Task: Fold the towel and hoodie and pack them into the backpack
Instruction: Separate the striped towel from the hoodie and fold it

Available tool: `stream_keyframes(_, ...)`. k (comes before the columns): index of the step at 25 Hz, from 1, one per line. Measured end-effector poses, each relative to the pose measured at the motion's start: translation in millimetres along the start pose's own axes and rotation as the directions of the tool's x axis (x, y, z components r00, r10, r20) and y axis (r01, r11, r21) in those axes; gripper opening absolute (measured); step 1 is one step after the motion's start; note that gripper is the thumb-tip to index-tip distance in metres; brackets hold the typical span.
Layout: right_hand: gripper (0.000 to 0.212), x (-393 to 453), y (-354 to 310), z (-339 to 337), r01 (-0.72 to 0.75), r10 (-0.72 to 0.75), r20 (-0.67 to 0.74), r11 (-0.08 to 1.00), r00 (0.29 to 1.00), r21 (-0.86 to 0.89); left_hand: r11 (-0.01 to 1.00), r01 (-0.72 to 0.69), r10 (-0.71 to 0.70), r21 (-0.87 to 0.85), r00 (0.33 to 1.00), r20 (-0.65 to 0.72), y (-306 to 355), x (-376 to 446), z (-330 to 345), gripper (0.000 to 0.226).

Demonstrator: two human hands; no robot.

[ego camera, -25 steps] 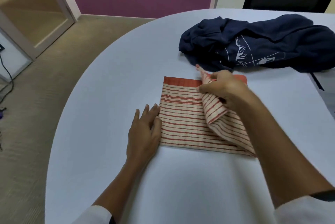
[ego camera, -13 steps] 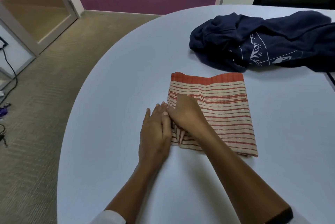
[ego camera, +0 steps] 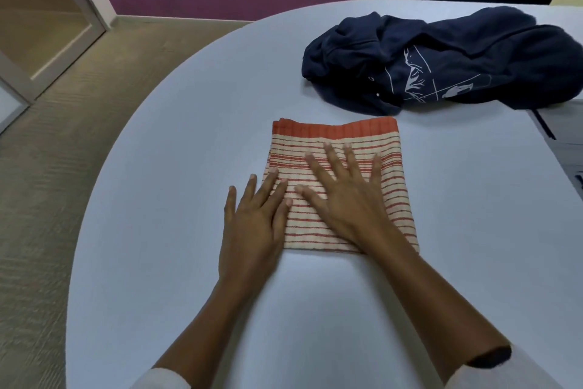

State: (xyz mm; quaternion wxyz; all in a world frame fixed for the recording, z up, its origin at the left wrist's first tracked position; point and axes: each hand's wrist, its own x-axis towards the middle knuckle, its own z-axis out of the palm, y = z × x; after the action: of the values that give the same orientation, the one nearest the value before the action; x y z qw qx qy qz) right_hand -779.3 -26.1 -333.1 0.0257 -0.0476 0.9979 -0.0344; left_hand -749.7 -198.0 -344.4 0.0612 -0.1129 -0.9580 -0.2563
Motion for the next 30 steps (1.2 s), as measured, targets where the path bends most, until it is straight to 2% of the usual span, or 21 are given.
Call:
stream_keyframes(3, 0.085, 9, 47, 1, -0.16, 0.155, -0.073, 0.985, 0.985, -0.062, 0.999, 0.035, -0.037, 0.032, 0.999, 0.033, -1, 1, 1, 0.055)
stream_keyframes(5, 0.09, 13, 74, 1, -0.249, 0.247, -0.061, 0.968, 0.967, -0.026, 0.999, 0.046, -0.047, 0.027, 0.998, 0.042, 1, 0, 1, 0.055)
stream_keyframes(10, 0.099, 16, 84, -5, -0.324, 0.325, -0.068, 0.946, 0.943, 0.031, 0.998, 0.029, -0.031, 0.051, 0.999, 0.025, 2, 0, -1, 0.065)
stream_keyframes(13, 0.097, -10, 71, -5, -0.248, 0.25, -0.063, 0.968, 0.966, 0.047, 0.997, 0.027, -0.029, 0.075, 0.999, 0.026, 2, 0, 0, 0.063)
stream_keyframes(16, 0.087, -56, 60, -4, -0.103, 0.103, 0.004, 0.994, 0.995, 0.048, 0.996, 0.023, -0.026, 0.084, 0.999, 0.042, 2, 0, 0, 0.063)
stream_keyframes(19, 0.078, -91, 72, -3, -0.026, 0.025, 0.065, 1.0, 0.998, 0.01, 0.997, 0.022, -0.025, 0.074, 0.999, 0.037, 3, 0, -1, 0.061)
stream_keyframes(21, 0.077, -107, 82, -6, -0.008, 0.006, 0.098, 1.0, 0.995, 0.026, 0.999, 0.014, -0.015, 0.042, 0.999, 0.029, 3, 0, -2, 0.058)
stream_keyframes(23, 0.082, -116, 82, -13, -0.091, 0.08, 0.091, 0.988, 0.993, 0.127, 0.997, 0.032, -0.033, -0.065, 0.999, -0.003, 3, -2, -5, 0.055)
stream_keyframes(25, 0.077, -116, 73, -23, -0.287, 0.296, 0.016, 0.911, 0.955, 0.295, 0.969, 0.059, -0.081, -0.24, 0.993, -0.083, 4, -5, -9, 0.048)
stream_keyframes(27, 0.061, -103, 64, -36, -0.447, 0.508, -0.027, 0.781, 0.861, 0.436, 0.92, 0.065, -0.135, -0.388, 0.978, -0.156, 8, -9, -14, 0.04)
stream_keyframes(30, 0.028, -75, 65, -49, -0.542, 0.634, 0.132, 0.513, 0.762, 0.666, 0.906, 0.079, -0.179, -0.415, 0.962, -0.208, 11, -10, -16, 0.037)
